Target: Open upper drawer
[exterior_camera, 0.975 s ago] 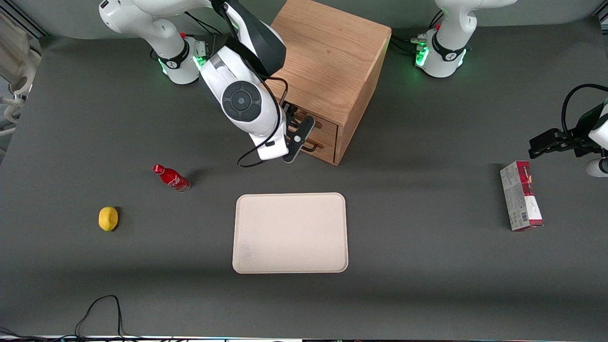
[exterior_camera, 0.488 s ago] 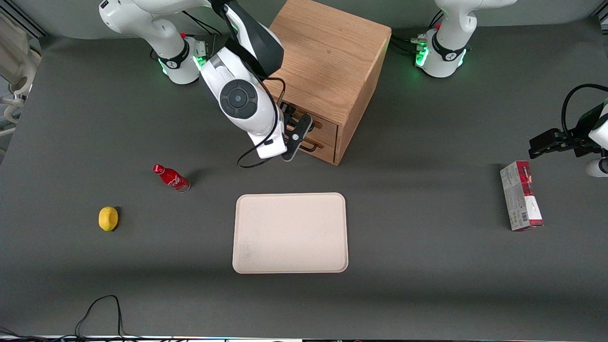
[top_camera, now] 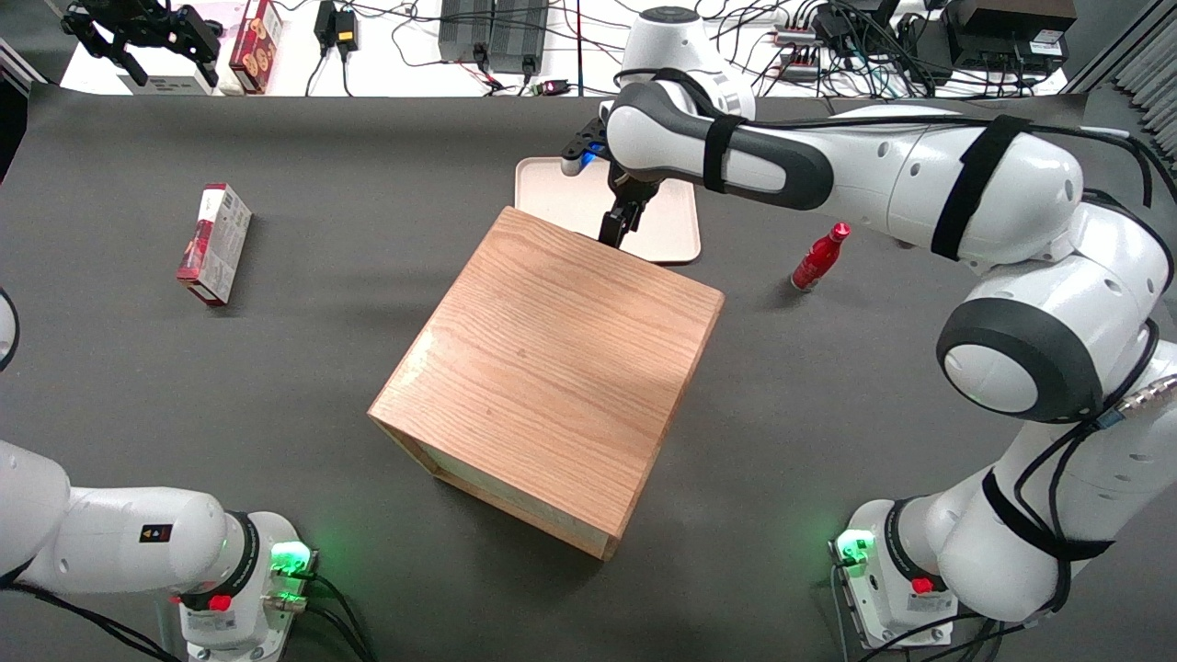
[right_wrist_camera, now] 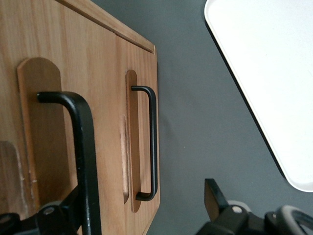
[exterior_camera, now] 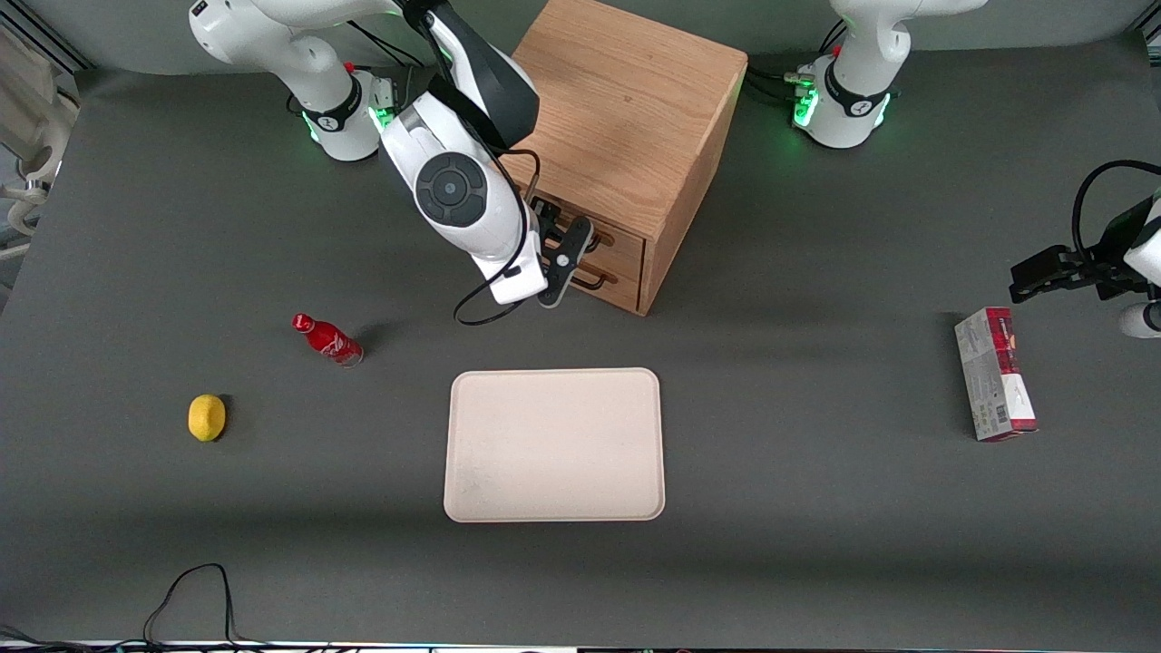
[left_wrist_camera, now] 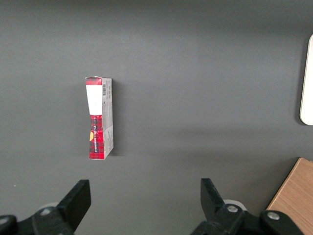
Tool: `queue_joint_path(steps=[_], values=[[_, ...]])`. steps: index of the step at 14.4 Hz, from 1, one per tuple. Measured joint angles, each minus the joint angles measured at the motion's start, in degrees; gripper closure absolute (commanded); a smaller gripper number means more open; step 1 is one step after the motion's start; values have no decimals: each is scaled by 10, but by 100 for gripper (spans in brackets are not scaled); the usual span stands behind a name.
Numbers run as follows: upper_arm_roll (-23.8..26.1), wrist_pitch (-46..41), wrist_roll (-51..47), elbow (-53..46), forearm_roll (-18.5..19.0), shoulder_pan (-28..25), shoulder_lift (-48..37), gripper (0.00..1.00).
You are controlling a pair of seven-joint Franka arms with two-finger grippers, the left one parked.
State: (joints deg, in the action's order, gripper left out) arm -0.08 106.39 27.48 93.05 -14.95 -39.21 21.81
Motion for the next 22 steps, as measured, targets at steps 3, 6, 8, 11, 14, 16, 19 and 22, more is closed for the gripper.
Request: queue_joint_path(steps=[3, 6, 8, 11, 14, 16, 19, 22], values=[[-3, 4, 2, 1, 0, 0, 0, 0], [-11, 15, 4, 1, 0, 1, 0, 0], [-17, 16, 6, 1, 0, 2, 0, 0], [-21, 16, 6, 1, 0, 3, 0, 0], [-29, 17, 6, 1, 0, 3, 0, 0], [-34, 18, 6, 1, 0, 3, 0, 0], [-40, 26, 6, 2, 0, 3, 0, 0], [-42, 28, 6, 2, 0, 9, -1, 0]])
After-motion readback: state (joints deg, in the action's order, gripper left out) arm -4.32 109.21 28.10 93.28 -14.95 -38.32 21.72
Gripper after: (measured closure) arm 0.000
